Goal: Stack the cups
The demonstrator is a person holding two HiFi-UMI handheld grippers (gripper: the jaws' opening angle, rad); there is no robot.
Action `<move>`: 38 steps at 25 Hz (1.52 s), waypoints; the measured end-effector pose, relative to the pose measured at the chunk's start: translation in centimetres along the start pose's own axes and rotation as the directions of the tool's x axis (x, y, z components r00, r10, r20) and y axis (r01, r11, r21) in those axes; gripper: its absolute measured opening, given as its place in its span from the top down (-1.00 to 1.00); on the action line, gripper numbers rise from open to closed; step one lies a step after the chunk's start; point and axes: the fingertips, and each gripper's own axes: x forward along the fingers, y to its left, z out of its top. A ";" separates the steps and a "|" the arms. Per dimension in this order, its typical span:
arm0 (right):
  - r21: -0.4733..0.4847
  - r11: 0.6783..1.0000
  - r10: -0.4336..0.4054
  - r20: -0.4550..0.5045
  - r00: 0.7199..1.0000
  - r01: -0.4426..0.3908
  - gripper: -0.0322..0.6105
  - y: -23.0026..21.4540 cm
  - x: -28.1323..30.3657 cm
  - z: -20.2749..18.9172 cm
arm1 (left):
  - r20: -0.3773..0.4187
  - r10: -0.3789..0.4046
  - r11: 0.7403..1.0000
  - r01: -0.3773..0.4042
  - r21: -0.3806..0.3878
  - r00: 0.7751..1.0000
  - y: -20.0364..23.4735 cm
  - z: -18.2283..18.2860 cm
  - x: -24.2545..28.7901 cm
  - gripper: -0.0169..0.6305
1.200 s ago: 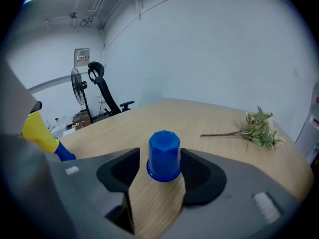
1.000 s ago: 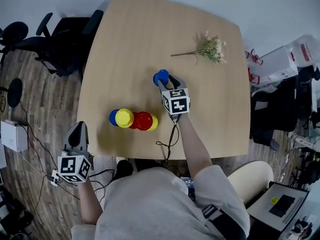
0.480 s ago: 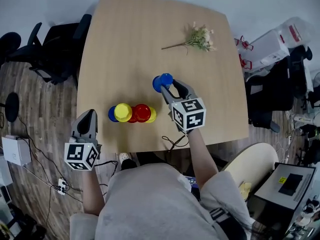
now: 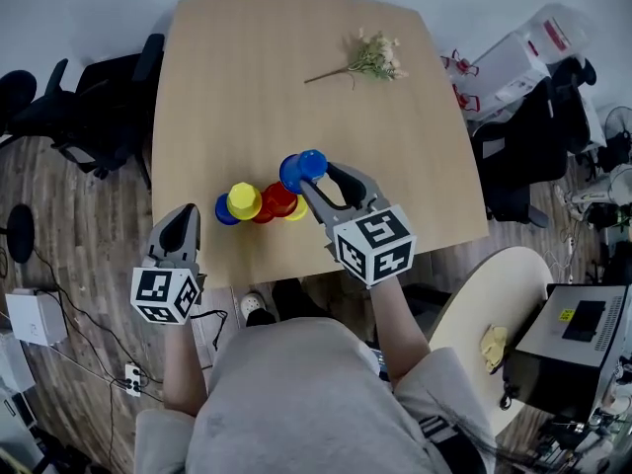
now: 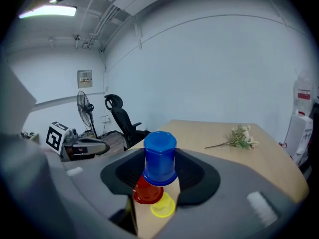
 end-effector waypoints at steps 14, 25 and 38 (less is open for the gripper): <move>-0.124 0.991 0.039 -0.070 0.997 -0.048 0.28 6.9 3.1 -0.9 | 0.002 0.049 0.998 -0.049 -0.032 0.999 2.1 -1.8 -5.6 0.92; -0.123 0.992 0.029 -0.043 0.999 -0.034 0.18 7.2 3.4 -0.8 | 0.009 0.062 0.997 -0.061 -0.036 0.998 2.7 -1.5 -6.6 0.92; -0.118 0.988 -0.087 0.115 0.990 0.101 0.87 6.1 -2.5 1.1 | 0.052 -0.006 1.000 0.005 0.017 0.999 1.1 0.9 -6.1 0.92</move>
